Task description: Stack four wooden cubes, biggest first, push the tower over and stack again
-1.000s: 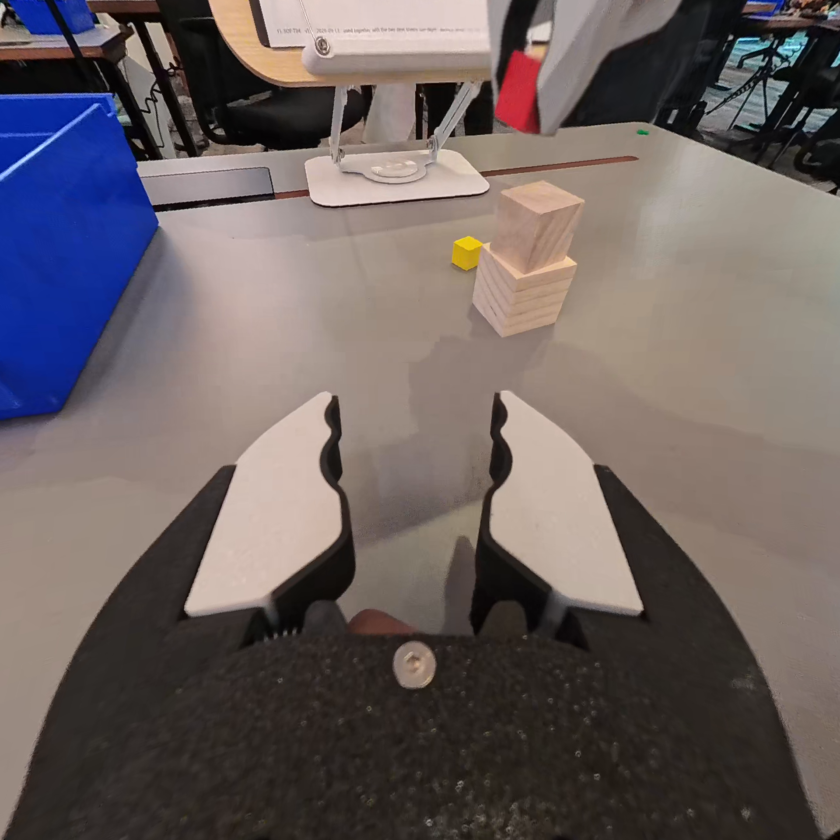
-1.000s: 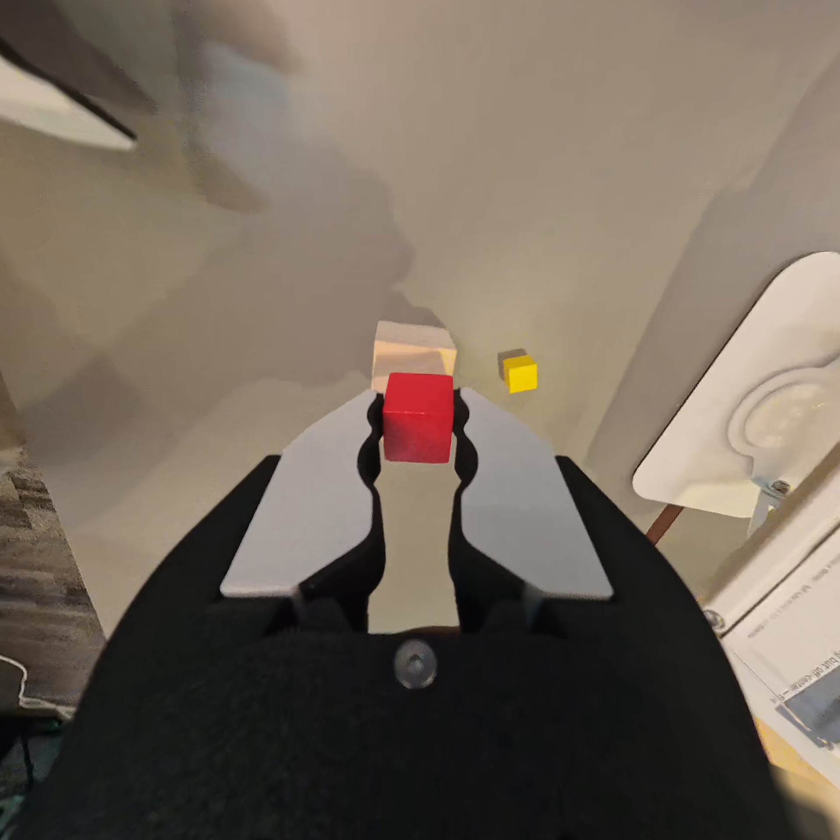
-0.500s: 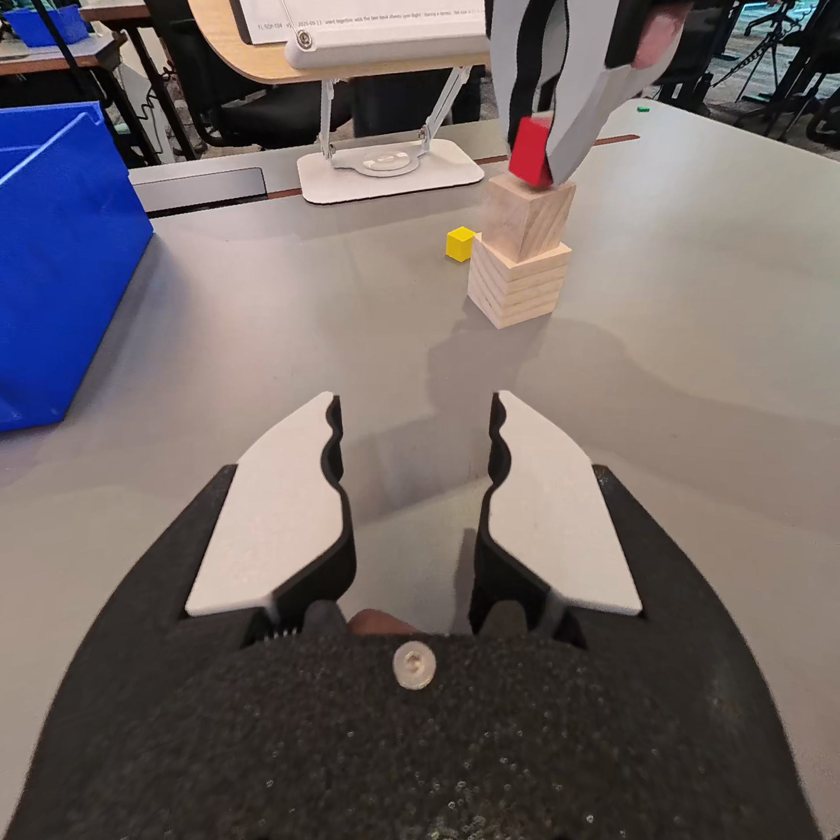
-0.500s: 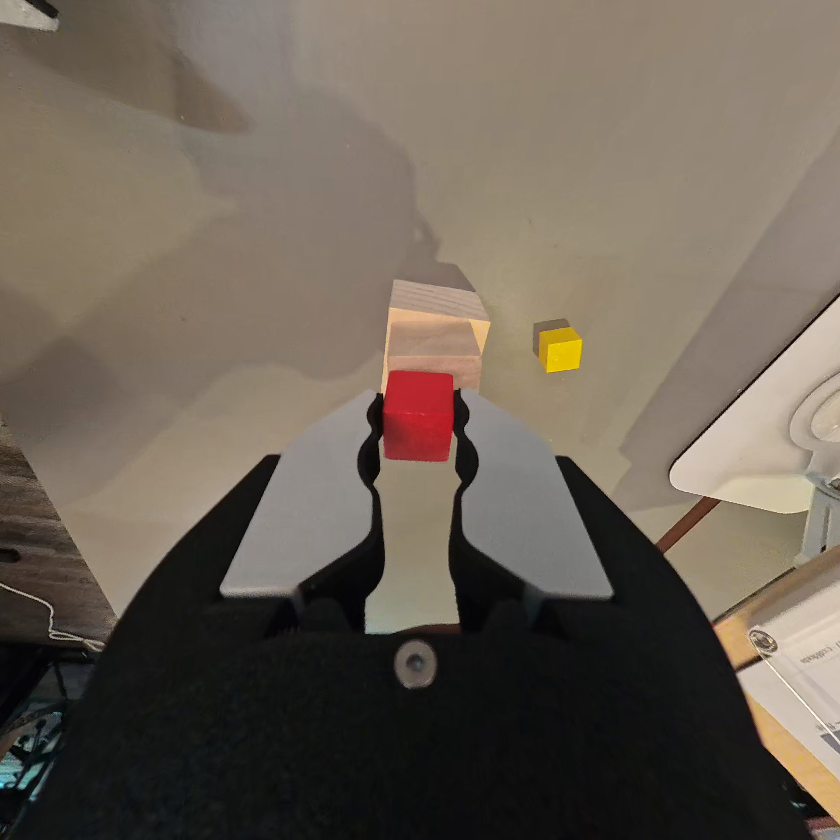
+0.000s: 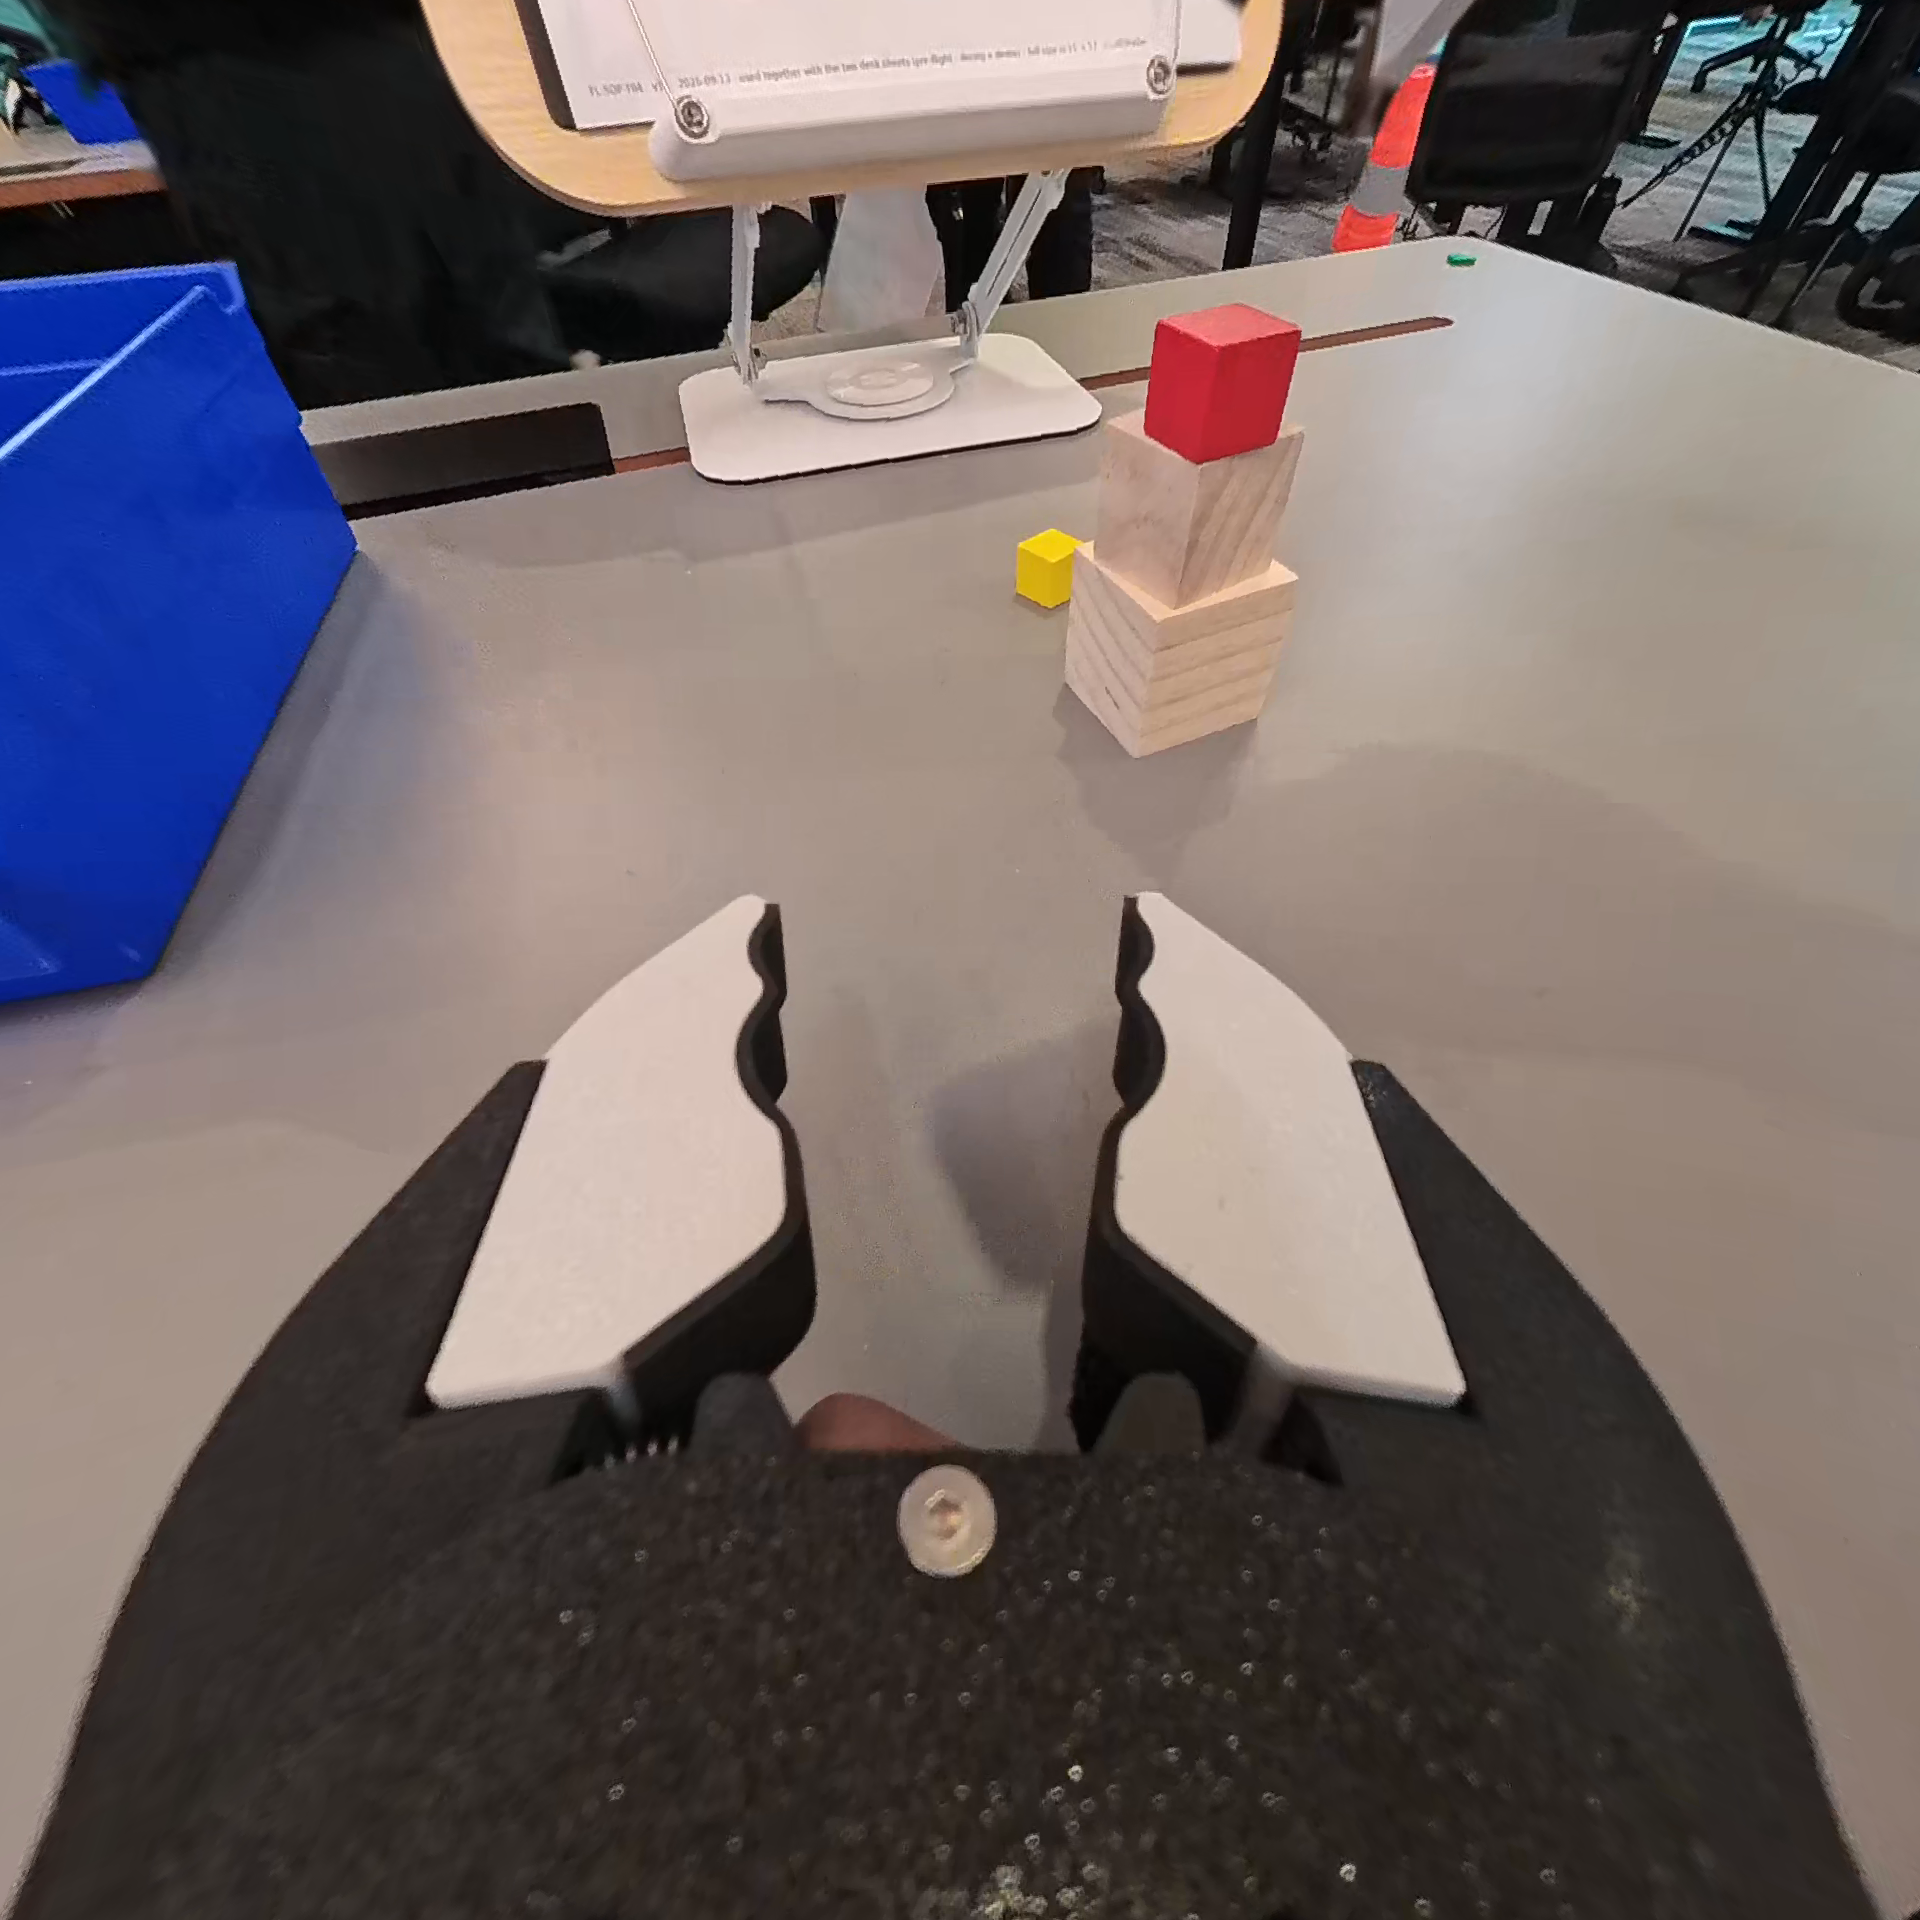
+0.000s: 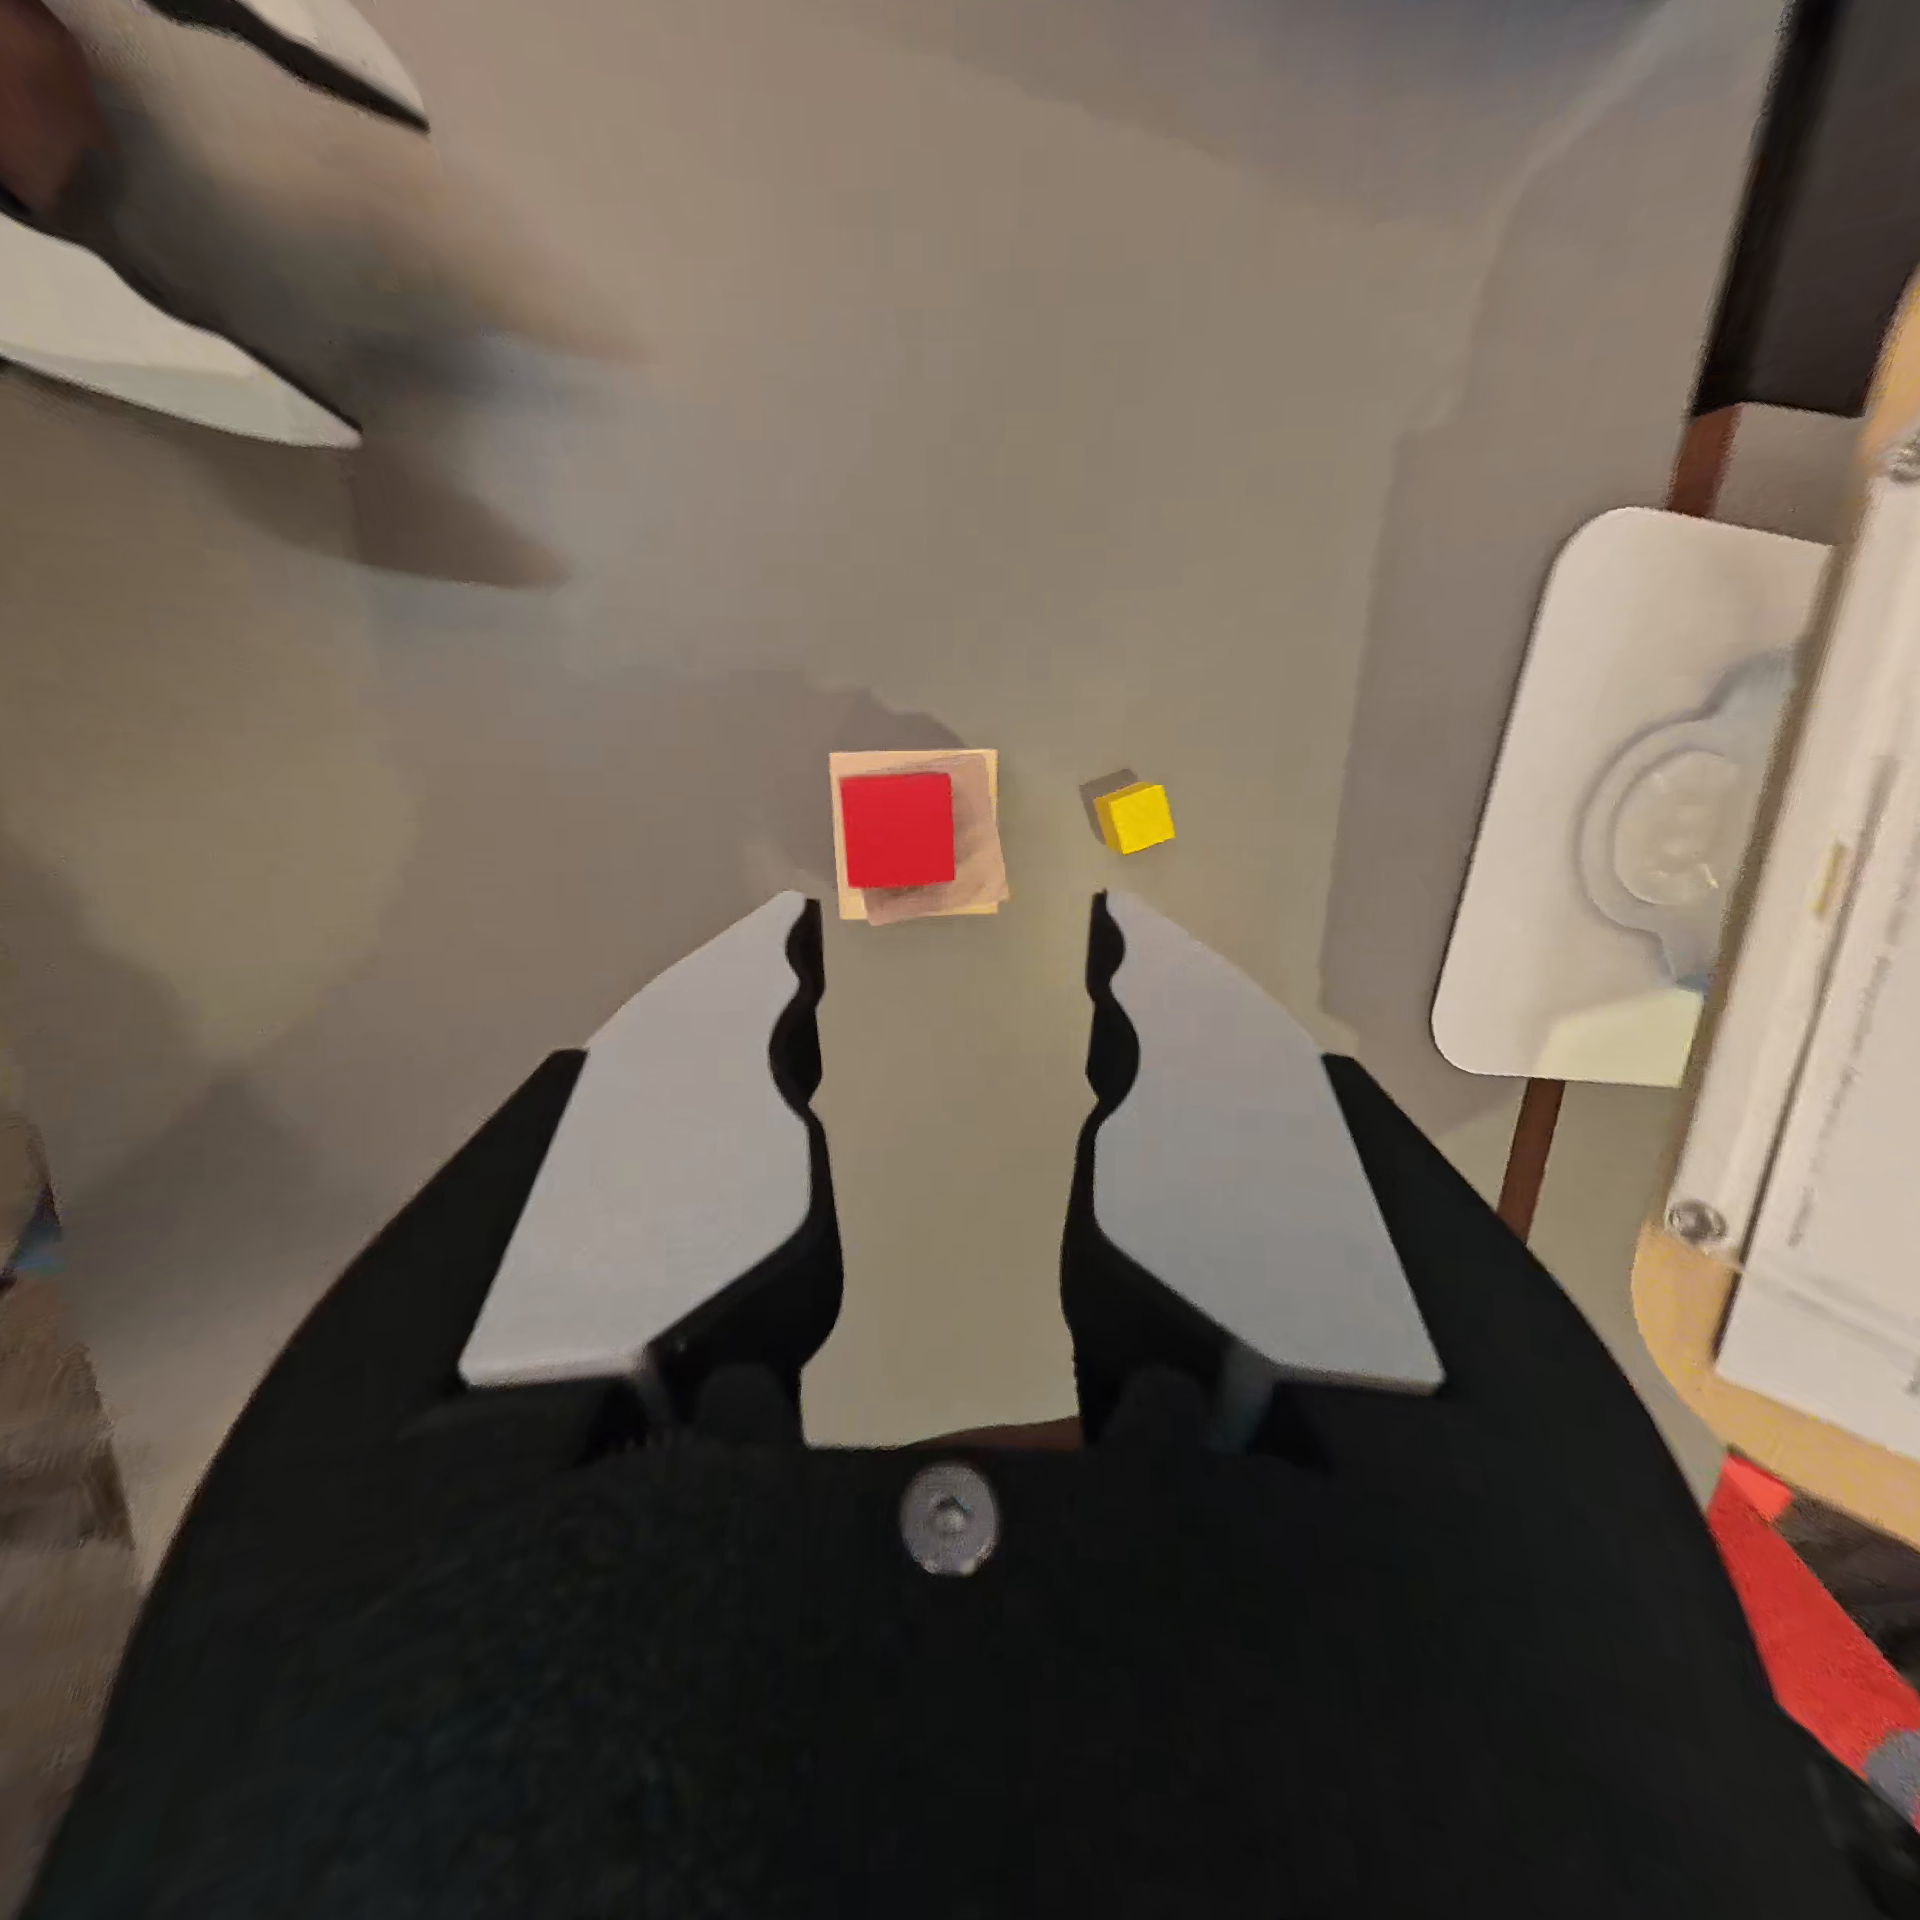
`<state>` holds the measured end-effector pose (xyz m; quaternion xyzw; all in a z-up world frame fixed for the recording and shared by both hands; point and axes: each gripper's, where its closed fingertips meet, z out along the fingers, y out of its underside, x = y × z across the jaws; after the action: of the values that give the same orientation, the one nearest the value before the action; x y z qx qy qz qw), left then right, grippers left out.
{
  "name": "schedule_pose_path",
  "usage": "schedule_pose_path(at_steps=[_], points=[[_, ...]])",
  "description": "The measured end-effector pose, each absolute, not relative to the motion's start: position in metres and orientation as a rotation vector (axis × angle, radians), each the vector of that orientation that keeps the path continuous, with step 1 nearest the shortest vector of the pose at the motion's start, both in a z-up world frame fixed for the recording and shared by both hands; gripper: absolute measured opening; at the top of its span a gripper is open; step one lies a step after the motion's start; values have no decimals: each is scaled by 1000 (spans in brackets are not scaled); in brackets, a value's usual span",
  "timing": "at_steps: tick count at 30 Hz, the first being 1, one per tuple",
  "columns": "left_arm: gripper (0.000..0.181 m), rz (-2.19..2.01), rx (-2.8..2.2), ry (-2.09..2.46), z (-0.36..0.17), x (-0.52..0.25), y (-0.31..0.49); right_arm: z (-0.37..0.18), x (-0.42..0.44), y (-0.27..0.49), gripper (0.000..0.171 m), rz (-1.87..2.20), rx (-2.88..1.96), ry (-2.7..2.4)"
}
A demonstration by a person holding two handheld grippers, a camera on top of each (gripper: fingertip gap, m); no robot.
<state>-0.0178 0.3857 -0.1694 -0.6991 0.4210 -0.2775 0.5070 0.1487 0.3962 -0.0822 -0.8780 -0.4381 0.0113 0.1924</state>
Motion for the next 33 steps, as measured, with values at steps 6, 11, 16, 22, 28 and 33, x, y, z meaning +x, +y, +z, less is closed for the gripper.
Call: schedule_pose_path(at_steps=[6, 11, 16, 22, 28, 33], points=[[59, -658, -1673, 1017, -169, -18, 385, -77, 192, 384, 48, 73, -2353, -955], [55, -675, -1631, 969, -160, -21, 385, -127, 228, 398, 52, 83, -2426, -760], [55, -687, -1599, 960, -156, -20, 382, -178, 213, 427, 52, 102, -2487, -794], [55, -661, -1571, 998, -157, -16, 377, -203, 193, 452, 49, 151, -2447, -1177], [56, -654, -1555, 1028, -158, -13, 374, -217, 191, 464, 45, 226, -2460, -1465], [55, -662, -1562, 1041, -159, -12, 374, -237, 196, 464, 40, 186, -2535, -1613]])
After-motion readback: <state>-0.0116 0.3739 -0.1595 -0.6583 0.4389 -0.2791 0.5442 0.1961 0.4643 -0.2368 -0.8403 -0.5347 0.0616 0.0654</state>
